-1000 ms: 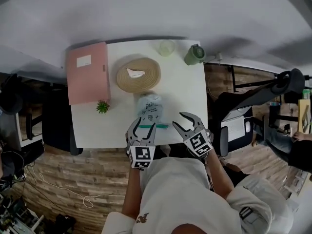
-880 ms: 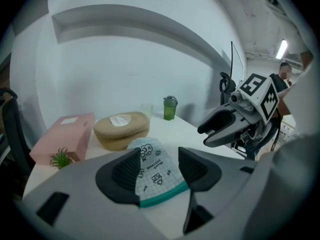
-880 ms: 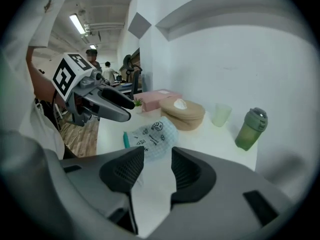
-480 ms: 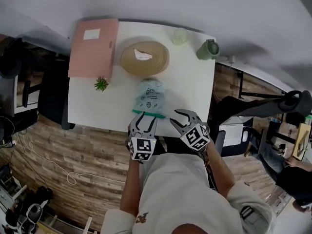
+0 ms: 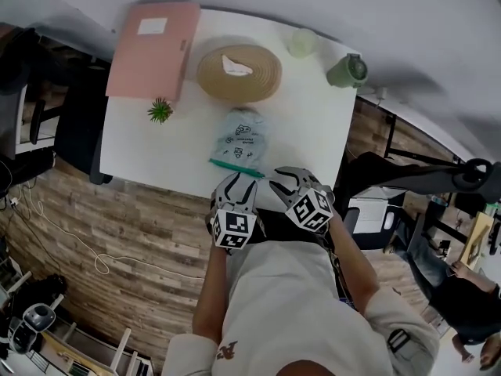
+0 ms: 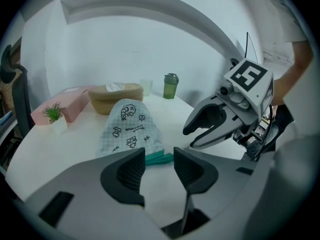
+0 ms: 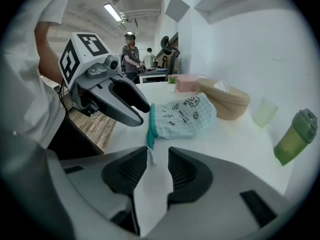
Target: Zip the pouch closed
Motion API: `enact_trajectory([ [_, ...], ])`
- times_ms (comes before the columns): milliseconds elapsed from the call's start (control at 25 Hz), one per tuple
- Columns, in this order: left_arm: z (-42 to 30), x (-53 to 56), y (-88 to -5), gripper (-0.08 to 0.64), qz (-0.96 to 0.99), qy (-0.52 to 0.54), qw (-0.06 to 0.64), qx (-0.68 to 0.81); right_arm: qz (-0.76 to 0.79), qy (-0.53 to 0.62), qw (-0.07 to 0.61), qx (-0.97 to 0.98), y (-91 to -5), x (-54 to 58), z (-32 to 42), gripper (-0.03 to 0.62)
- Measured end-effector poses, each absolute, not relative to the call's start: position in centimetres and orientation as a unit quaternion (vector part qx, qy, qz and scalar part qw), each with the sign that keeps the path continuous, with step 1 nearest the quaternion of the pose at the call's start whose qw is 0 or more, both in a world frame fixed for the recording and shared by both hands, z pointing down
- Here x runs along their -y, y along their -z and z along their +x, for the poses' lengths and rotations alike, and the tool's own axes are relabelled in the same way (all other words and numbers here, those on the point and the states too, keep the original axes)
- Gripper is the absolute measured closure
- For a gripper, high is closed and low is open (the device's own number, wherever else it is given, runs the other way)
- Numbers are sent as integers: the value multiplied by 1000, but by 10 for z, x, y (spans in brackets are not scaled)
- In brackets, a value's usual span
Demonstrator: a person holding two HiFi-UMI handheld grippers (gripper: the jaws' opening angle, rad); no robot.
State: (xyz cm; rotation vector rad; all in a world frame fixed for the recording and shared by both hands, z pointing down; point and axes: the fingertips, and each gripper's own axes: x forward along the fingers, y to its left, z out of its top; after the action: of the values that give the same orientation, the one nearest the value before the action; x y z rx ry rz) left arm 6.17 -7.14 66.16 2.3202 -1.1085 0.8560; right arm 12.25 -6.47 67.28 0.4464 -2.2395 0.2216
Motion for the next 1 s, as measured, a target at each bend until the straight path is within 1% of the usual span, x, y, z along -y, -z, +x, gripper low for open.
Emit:
enact_trajectory([
  [160, 70, 65, -675, 402, 836, -316, 226, 387, 156, -73, 425, 889, -683, 63, 121, 474],
  [440, 82, 54, -691, 408, 839, -330, 238, 362, 134, -64, 436, 888, -693, 61, 115, 506],
  [520, 85, 52, -695, 408, 840, -332, 243, 354, 131, -64, 437, 887, -696, 60, 114, 527],
  [640, 90, 49, -699, 410, 839, -334, 251, 348, 131, -65, 436, 888, -697, 60, 113, 581],
  [800, 93, 50, -701, 413, 838, -331, 256, 350, 135, -71, 431, 890, -694, 61, 113, 583],
  [1000, 95, 50, -700, 440, 839, -327, 261, 348, 148, -93, 414, 894, -689, 63, 112, 584],
])
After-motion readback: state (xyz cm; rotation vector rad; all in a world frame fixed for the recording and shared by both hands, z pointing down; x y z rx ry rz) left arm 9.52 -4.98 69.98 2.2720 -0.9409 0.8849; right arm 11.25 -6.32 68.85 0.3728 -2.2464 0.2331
